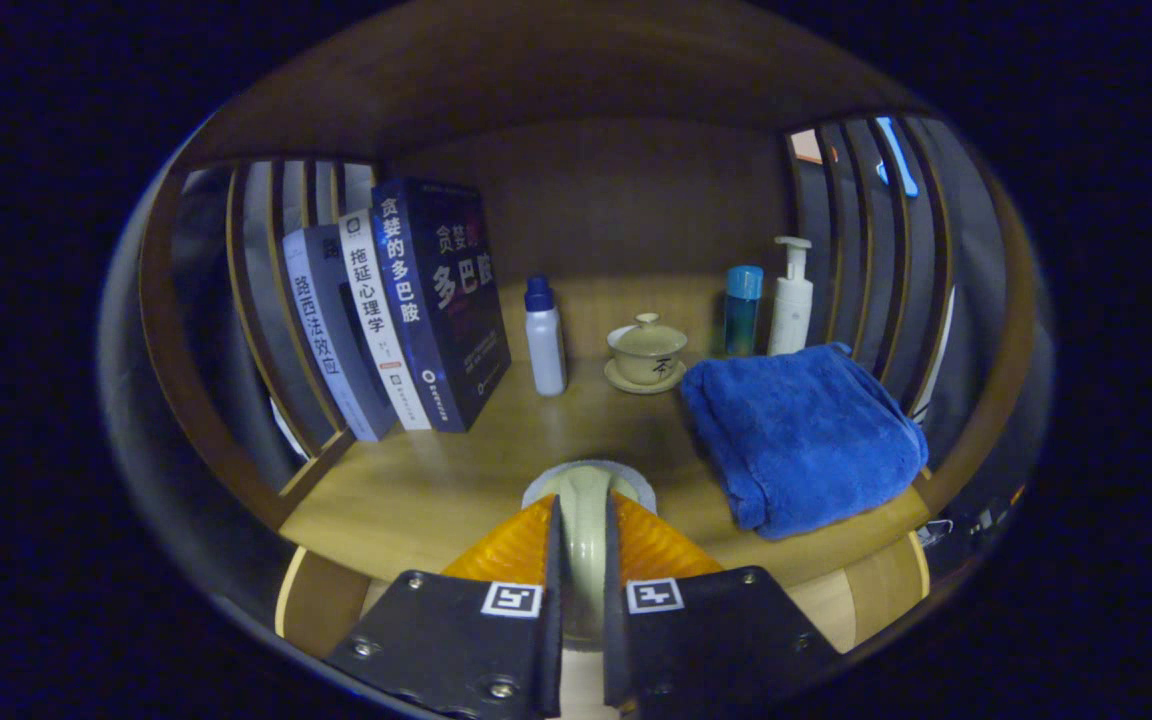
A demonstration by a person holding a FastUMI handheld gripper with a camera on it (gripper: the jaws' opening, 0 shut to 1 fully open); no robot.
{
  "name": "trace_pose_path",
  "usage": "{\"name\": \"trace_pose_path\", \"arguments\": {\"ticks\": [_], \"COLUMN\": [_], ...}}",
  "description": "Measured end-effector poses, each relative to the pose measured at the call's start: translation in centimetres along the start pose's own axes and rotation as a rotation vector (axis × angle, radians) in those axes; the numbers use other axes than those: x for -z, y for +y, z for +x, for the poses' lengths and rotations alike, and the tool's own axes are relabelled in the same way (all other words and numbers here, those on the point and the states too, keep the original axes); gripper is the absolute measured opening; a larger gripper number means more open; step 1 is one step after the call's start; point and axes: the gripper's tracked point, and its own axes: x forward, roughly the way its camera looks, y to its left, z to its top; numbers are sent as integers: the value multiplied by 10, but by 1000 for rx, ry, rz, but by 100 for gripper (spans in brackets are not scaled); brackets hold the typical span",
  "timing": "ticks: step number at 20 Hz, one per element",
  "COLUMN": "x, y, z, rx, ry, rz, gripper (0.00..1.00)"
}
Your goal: Pull open the drawer, take out the items inside it, and place them on the countertop above the cabinet.
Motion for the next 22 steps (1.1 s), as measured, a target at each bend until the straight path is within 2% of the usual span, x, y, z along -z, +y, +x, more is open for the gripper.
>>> {"name": "trace_pose_path", "arguments": {"ticks": [4, 10, 18, 19, 22], "x": [-1, -15, -23, -21, -18], "y": [-1, -5, -4, -2, 4], "z": [22, 44, 55, 55, 51], "rx": [17, 51, 41, 34, 3], "ry": [3, -65, -140, -141, -157], "rz": [16, 25, -9, -21, -52], "gripper": [17, 17, 17, 19, 56]}}
